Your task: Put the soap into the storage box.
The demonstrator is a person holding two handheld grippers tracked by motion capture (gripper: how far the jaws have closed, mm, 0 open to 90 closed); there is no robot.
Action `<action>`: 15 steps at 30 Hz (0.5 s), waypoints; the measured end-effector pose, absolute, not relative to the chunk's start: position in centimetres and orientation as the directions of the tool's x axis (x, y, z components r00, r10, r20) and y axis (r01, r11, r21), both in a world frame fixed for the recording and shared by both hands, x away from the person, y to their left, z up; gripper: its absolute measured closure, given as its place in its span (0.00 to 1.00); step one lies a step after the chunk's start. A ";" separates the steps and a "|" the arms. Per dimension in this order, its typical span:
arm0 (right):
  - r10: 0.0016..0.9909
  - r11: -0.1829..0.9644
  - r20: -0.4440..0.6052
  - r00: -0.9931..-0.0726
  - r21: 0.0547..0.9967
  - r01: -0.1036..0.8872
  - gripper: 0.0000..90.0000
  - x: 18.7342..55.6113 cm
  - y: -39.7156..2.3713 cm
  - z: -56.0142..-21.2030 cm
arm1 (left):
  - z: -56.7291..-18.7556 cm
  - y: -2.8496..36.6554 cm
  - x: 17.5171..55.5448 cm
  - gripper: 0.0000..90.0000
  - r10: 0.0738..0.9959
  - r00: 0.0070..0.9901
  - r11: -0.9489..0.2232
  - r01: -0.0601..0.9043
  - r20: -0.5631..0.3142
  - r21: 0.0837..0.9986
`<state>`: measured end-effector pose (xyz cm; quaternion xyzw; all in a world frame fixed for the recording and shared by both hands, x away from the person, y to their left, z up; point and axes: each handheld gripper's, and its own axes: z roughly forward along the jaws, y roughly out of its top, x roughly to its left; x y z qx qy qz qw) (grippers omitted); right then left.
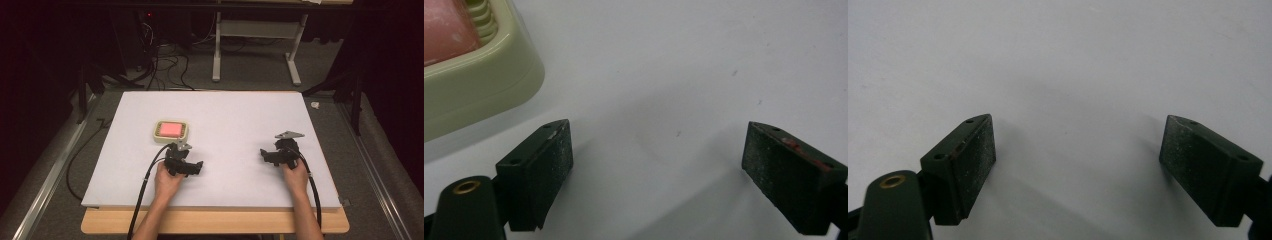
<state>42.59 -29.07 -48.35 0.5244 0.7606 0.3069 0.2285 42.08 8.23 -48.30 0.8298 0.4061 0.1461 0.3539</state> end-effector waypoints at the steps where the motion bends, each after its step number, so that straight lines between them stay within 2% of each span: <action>1: 0.938 0.262 -0.026 -0.345 0.707 0.658 0.17 42.6 -29.1 -48.3 | -48.3 8.2 42.1 0.15 0.778 0.627 -0.420 0.569 -0.043 0.707; 15: 0.938 0.262 -0.027 -0.346 0.707 0.657 0.17 42.6 -29.1 -48.3 | -48.7 8.0 41.6 0.15 0.786 0.618 -0.414 0.549 -0.019 0.726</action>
